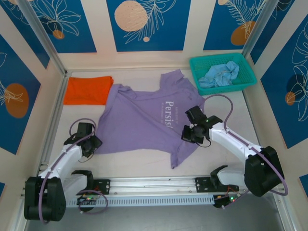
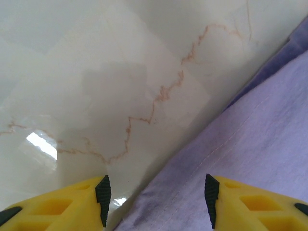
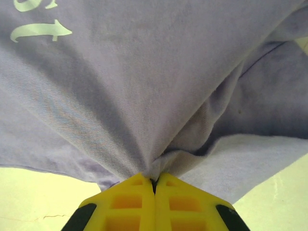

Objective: Fold and stack the t-shirts

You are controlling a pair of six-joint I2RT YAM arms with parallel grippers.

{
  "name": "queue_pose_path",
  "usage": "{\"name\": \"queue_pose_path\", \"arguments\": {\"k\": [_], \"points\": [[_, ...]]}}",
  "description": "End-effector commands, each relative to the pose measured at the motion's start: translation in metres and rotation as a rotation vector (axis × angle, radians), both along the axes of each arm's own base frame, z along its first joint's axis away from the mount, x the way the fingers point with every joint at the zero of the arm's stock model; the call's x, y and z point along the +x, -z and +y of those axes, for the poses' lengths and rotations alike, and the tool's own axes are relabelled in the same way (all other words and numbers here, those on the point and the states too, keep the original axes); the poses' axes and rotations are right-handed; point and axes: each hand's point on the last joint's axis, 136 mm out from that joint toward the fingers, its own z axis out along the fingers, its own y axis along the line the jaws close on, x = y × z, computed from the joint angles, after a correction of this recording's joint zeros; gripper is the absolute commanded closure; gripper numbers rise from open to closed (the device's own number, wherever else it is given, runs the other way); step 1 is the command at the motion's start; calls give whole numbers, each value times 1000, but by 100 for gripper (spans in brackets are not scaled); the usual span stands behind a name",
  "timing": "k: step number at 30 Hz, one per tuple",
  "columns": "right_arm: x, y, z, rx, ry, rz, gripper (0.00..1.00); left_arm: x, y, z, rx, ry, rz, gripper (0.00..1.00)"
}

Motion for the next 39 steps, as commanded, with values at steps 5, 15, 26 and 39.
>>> {"name": "queue_pose_path", "arguments": {"k": [5, 15, 26, 39], "points": [[-4, 18, -18, -6, 82, 35, 81, -15, 13, -8, -55, 14, 102, 42], [13, 34, -21, 13, 97, 100, 72, -23, 31, -31, -174, 58, 272, 48], [27, 18, -32, 62, 131, 18, 68, -13, 29, -22, -123, 32, 266, 61], [23, 23, -14, 135, 107, 43, 64, -12, 28, -23, -121, 58, 231, 65]]}}
